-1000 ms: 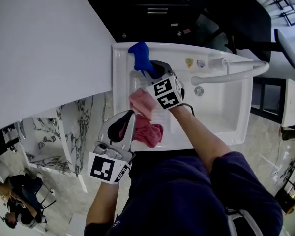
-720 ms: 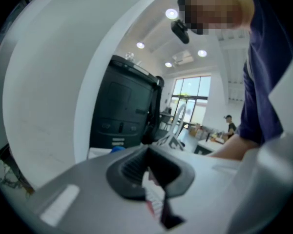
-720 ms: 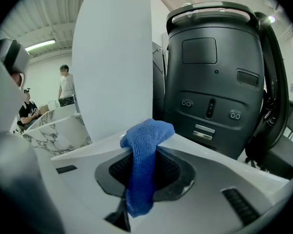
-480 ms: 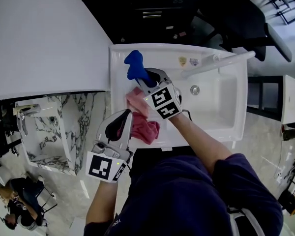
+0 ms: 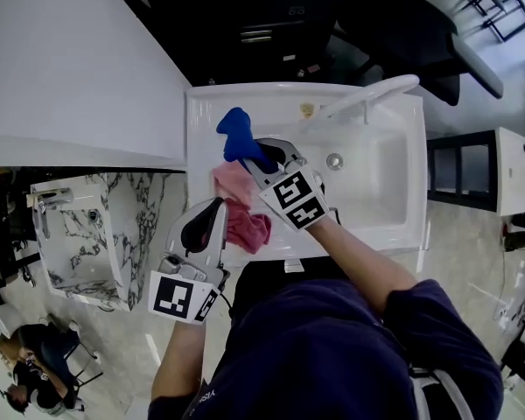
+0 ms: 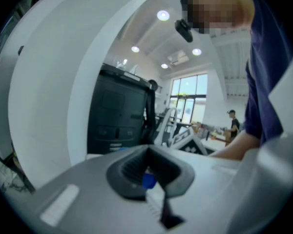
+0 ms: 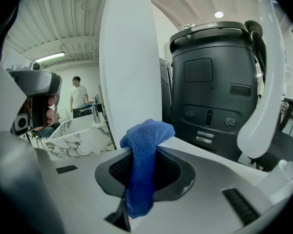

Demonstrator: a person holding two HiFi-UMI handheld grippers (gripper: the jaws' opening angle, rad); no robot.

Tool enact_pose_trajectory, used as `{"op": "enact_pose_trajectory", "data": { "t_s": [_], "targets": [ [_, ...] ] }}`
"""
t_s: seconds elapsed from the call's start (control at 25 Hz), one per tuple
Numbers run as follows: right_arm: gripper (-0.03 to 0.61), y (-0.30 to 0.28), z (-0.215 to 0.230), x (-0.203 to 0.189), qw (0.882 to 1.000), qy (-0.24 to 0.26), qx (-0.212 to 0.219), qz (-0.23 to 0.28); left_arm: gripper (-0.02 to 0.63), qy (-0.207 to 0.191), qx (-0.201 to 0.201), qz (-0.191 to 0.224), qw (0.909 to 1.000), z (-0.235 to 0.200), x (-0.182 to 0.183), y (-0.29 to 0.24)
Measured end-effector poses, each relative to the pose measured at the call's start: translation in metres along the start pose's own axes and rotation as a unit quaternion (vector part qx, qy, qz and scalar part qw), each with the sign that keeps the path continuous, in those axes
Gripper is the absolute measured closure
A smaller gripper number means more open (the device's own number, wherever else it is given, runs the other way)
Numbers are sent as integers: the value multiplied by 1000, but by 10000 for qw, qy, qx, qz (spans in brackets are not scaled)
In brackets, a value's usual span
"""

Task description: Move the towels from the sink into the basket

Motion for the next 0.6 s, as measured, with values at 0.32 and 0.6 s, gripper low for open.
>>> {"op": "enact_pose_trajectory", "data": {
  "t_s": [0.32,0.6],
  "targets": [
    [502,50,4,-5,9997,-172,17,160,611,-142,-147,2,9998,34,1,-13],
    [502,89,14,-12,9994,-209,-58,282,611,-253,-246,23,9994,64,3,-26]
  ]
}}
Point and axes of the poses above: the fingertips, and each gripper's own axes: y backward along the fingers, z to its right, x out of its top, the point moved 2 cm from there along y, backward along the fingers, and after that the axes turned 11 degrees about y, right-handed, at the moved point
